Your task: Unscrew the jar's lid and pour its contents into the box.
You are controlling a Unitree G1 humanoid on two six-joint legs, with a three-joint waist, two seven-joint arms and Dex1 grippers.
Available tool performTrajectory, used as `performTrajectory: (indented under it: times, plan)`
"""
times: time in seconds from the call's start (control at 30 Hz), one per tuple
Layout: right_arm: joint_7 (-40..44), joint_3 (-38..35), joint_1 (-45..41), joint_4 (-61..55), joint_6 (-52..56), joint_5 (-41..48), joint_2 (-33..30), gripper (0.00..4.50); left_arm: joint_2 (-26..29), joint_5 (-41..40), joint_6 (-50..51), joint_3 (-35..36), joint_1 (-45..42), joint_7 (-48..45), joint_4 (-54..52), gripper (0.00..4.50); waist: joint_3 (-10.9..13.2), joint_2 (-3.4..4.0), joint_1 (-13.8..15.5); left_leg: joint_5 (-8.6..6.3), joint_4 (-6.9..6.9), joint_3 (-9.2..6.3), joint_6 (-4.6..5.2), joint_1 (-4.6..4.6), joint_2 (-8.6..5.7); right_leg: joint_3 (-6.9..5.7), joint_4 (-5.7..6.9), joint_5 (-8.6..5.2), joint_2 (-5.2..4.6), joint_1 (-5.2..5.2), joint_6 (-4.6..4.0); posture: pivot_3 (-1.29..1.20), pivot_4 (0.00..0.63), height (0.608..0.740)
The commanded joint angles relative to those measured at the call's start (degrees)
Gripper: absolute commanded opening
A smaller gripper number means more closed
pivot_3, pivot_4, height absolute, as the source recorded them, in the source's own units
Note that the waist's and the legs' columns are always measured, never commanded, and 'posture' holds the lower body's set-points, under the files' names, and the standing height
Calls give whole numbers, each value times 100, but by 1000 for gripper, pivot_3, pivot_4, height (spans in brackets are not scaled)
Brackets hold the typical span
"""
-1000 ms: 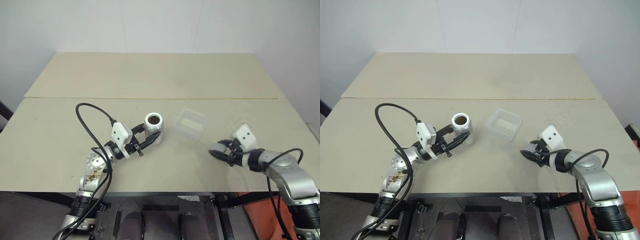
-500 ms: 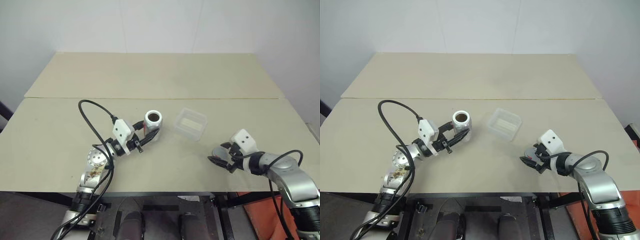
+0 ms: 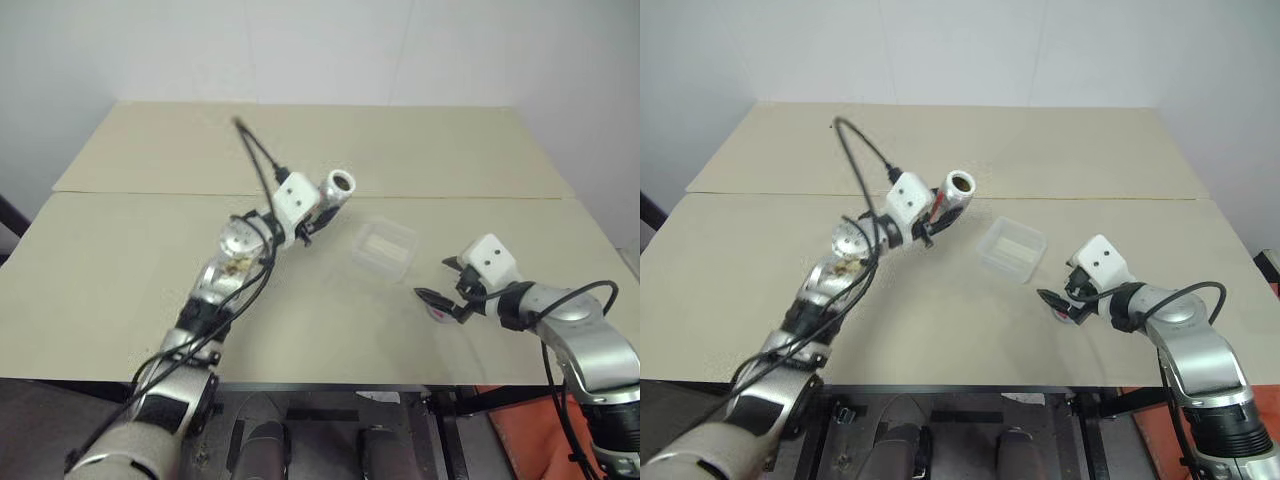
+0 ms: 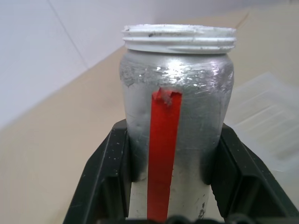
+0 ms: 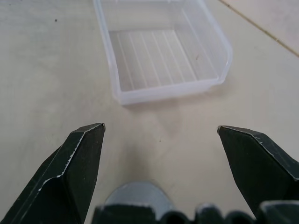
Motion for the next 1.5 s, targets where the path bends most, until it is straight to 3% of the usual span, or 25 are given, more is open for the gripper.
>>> performTrajectory:
  times: [0.03,0.17,0.3,0.63,0.8,1.17,1.27,1.5]
  plan:
    - [-115,-235,-47,-277,-1,-32,-53,4479,-115,913,-1221,-548,-854,568,1404,1884,2,-3,27,0,0,0,0,-2,-1,-1,0,0,0,-3,0,0,150,740]
    - [-161,-431,13,-539,136,83,-78,4479,-255,2083,-2276,-1330,-1834,1691,3033,1884,3,-5,51,0,-1,0,0,-23,-9,-1,-3,0,-4,-23,2,0,150,740]
    - [-125,-643,215,-973,257,185,-120,4479,-381,3316,-2838,-2261,-2555,2962,3928,1884,4,-7,72,1,2,-7,1,-73,-25,1,9,1,-15,-73,11,0,150,740]
    - [-423,-970,915,-1424,389,107,17,4479,-690,5847,-2906,-4475,-3451,5136,4647,1884,7,-11,83,0,6,-15,4,-88,-44,-2,7,-5,-30,-77,27,0,150,740]
    - [-544,-970,999,-1554,399,137,70,4479,-810,6257,-2740,-4808,-3620,5601,4779,1884,7,-11,68,0,9,-15,3,-88,-46,-1,13,-6,-32,-80,29,0,150,740]
    - [-735,-1090,1216,-1668,415,111,18,4479,-913,6023,-2693,-4404,-3633,5494,4852,1884,7,-11,70,1,14,-15,3,-88,-49,-1,22,-7,-36,-81,31,0,150,740]
    - [-720,-1043,1169,-1608,382,81,-23,4479,-890,5572,-2802,-3962,-3523,5186,4851,1884,7,-11,68,1,17,-15,3,-87,-49,-1,27,-7,-36,-81,31,0,150,740]
    - [-687,-1027,968,-1565,393,234,63,4479,-898,2797,-2984,-1307,-2823,2852,4696,1884,5,-9,43,4,22,-16,4,-83,-48,-1,42,-7,-37,-81,30,0,150,740]
